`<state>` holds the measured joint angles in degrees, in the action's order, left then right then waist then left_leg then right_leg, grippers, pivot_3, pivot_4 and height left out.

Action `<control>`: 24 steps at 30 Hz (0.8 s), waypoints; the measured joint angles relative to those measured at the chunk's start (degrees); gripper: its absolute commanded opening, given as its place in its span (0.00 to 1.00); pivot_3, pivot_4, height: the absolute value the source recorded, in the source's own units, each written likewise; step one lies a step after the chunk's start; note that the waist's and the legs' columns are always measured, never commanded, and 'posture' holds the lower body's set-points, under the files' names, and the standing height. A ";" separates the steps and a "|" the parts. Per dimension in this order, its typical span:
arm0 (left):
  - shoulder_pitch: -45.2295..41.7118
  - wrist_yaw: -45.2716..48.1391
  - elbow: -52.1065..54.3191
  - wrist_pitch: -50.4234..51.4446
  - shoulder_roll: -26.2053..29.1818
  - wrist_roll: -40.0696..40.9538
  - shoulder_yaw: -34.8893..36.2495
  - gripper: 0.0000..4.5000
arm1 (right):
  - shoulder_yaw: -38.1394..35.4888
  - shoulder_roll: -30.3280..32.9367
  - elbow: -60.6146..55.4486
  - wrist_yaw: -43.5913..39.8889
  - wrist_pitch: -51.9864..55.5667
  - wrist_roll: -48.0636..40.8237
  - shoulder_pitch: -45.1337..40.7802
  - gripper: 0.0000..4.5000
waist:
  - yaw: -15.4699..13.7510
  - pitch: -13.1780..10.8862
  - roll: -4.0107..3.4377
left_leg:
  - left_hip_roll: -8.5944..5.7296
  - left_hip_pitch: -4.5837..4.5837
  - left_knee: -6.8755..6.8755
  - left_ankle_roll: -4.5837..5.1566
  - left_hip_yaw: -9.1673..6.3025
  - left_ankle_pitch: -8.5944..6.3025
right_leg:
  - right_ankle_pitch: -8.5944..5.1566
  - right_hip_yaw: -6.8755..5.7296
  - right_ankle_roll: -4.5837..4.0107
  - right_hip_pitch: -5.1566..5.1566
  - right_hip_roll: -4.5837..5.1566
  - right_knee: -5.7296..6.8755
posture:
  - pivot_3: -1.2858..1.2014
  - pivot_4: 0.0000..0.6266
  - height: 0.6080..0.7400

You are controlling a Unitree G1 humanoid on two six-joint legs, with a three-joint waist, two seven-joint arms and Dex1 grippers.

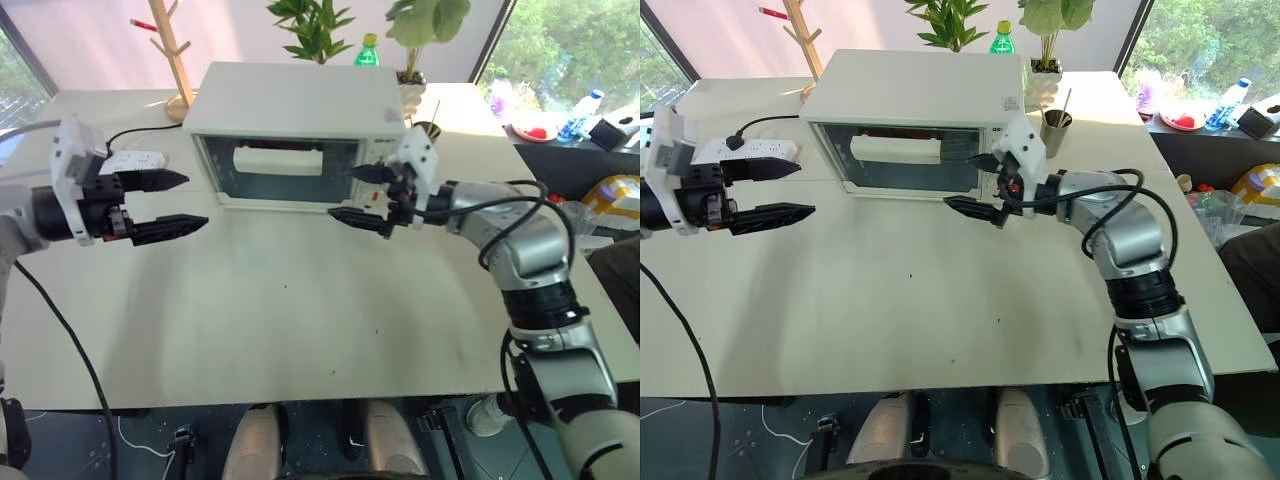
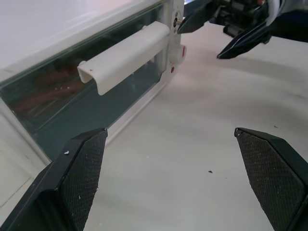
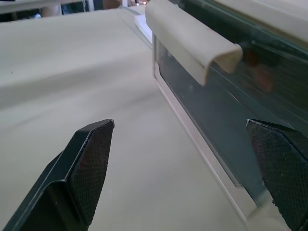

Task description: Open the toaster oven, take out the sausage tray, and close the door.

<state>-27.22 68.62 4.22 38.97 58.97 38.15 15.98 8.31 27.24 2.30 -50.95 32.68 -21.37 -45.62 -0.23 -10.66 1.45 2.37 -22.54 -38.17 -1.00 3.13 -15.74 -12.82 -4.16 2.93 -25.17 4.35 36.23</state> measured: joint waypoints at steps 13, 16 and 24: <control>0.28 -1.15 -0.75 -0.02 0.01 -0.22 0.72 1.00 | 2.26 -6.88 8.18 -1.19 -4.48 3.25 -4.52 1.00 | 0.25 0.00 0.00 | 0.01 0.00 0.00 -0.01 -0.04 0.00 | 0.00 0.00 0.00 0.00 0.00 0.03 | 0.52 0.24 0.82; 0.56 -1.35 -0.80 -0.04 0.01 -0.33 0.73 1.00 | 2.52 -7.59 7.48 -1.65 -4.29 3.12 -4.38 1.00 | 0.45 0.00 0.00 | 0.00 0.00 -0.01 -0.01 -0.05 0.01 | 0.00 0.00 0.00 0.00 0.00 0.05 | 0.52 0.24 0.82; -1.82 -2.69 -3.38 -1.12 -0.77 -1.50 0.21 1.00 | 2.64 -7.49 -0.73 -2.15 -0.18 1.96 0.54 1.00 | 0.91 0.00 0.00 | 0.00 0.00 0.00 -0.01 -0.08 0.01 | 0.01 -0.01 0.00 0.00 0.01 0.10 | 0.52 0.24 0.82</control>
<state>-29.04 65.93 0.83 37.85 58.21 36.65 16.19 10.94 19.75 1.57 -53.10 32.50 -19.40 -45.08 0.68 -10.66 1.45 2.37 -22.53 -38.18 -1.01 3.06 -15.73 -12.82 -4.17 2.93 -25.18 4.36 36.33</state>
